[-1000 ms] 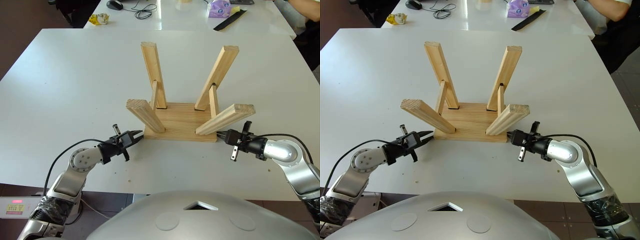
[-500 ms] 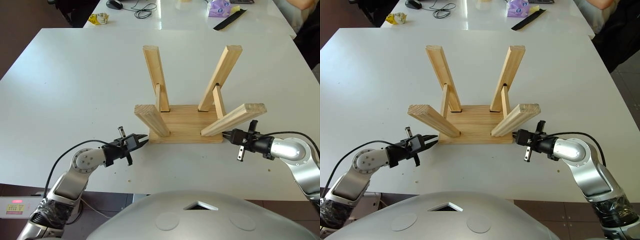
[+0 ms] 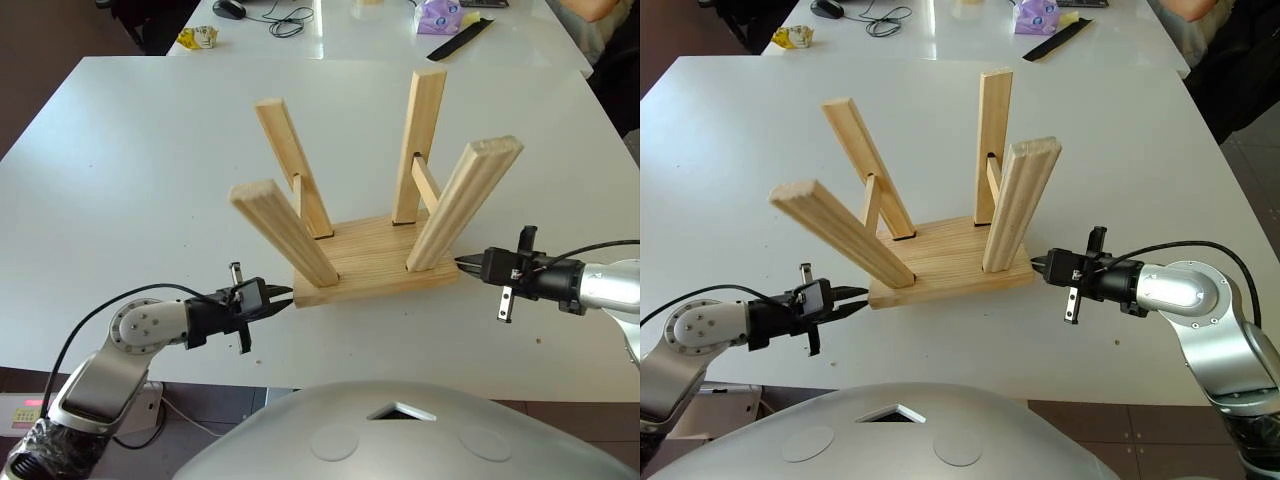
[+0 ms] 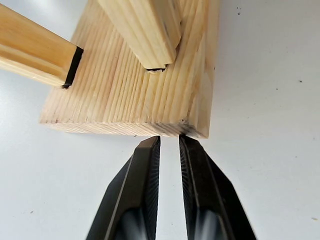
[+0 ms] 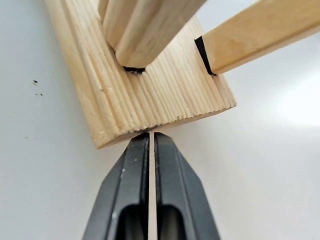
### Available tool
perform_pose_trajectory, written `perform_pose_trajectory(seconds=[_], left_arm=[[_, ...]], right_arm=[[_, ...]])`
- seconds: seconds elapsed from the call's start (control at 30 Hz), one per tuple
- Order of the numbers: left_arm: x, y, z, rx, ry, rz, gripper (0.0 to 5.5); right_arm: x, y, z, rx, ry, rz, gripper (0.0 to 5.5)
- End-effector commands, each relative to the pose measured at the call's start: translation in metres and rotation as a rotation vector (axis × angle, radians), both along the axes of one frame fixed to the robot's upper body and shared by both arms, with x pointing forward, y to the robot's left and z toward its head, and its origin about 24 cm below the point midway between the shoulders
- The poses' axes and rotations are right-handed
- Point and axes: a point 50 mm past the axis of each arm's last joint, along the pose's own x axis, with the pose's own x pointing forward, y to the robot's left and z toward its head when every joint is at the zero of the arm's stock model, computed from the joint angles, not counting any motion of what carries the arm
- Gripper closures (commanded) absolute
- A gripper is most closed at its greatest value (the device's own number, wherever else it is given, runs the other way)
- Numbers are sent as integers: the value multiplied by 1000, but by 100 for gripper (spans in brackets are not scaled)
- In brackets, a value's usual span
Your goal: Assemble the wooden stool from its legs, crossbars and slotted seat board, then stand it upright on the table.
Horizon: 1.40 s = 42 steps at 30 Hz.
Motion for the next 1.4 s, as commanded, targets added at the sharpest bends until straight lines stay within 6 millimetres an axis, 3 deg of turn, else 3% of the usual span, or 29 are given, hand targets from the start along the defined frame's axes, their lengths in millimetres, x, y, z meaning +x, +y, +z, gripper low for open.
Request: perform_pose_trajectory(seconds=[0.03,0.47,0.73,1.4], left_arm=[[4,-24,33,-203,-51,-66,477],[-1,-29,48,-269,-10,-45,477],[-5,-23,65,-289,51,-81,477],[-18,-12,87,-303,180,-176,477]], right_arm=[[-17,28,15,165,60,172,530],[-11,34,29,209,59,199,530],[-8,33,49,251,91,211,530],[-16,44,71,307,154,252,530]])
